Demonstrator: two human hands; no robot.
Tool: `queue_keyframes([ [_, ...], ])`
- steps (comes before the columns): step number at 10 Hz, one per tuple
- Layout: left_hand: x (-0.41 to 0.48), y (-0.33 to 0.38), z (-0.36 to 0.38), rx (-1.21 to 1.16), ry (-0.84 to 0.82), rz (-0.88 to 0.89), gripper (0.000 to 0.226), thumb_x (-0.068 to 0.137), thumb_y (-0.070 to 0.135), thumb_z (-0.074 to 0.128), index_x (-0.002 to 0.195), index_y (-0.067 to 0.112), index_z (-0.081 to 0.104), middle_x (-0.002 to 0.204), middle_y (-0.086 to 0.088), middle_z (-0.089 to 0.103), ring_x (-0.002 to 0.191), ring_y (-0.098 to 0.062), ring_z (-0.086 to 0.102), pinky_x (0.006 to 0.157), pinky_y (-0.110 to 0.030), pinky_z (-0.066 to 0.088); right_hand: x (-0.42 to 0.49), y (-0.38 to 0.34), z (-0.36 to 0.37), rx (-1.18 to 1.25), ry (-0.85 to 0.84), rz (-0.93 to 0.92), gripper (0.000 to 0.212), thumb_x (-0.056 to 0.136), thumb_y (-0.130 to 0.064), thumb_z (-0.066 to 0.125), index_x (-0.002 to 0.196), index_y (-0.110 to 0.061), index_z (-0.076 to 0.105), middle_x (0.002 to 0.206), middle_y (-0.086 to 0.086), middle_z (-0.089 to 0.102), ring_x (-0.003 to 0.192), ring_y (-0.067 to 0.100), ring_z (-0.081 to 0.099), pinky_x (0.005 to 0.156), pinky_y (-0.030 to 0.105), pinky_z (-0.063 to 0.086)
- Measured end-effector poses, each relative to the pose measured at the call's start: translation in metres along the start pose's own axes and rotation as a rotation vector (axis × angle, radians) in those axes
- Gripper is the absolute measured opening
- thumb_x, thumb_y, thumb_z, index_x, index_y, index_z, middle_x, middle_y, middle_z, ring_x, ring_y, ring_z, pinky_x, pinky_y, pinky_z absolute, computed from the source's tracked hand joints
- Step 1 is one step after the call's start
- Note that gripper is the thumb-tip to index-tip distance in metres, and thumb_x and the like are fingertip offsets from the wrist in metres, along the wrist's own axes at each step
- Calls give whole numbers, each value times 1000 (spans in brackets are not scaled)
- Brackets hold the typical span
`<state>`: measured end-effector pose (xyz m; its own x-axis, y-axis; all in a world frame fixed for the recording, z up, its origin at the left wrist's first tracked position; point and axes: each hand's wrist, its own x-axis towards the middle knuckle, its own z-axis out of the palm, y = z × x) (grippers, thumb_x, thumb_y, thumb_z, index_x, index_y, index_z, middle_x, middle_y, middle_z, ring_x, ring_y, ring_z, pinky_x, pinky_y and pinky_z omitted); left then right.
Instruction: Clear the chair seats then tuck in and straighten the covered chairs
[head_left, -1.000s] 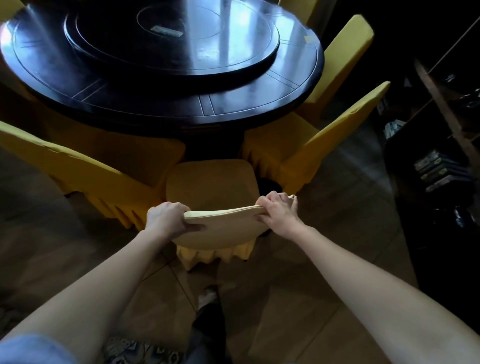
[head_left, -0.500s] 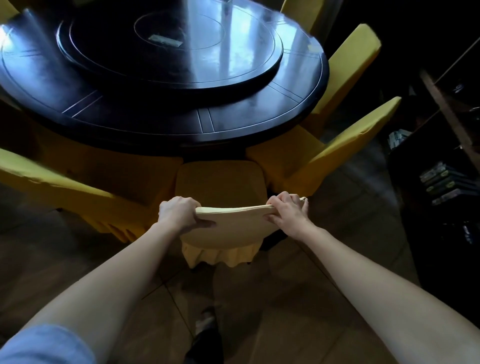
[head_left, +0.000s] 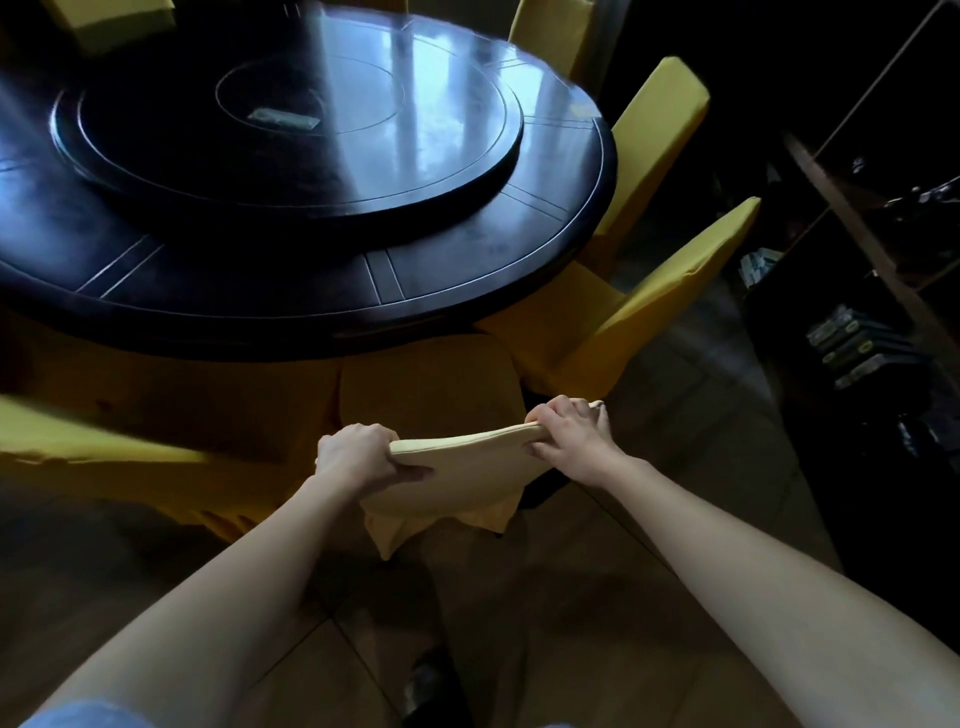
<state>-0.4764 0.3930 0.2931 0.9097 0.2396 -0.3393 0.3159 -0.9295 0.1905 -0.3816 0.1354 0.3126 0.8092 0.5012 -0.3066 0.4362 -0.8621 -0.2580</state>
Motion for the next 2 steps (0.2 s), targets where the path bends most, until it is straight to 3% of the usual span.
queue_keyframes([
  [1,-2,0,-8,-8,-73,20,68,65,83,51,108,31,64,90,11,65,83,-8,57,69,-28,47,-2,-3,0,35,3,23,38,93,-44,52,128,-32,46,140,-2,39,139,22,20,114,62,3],
  [2,-2,2,-13,-74,-144,15,87,66,90,24,118,31,58,111,5,64,103,-16,58,89,-39,47,-4,-3,-2,101,-17,45,46,96,-46,46,138,-29,42,148,-3,35,144,19,15,116,59,2],
])
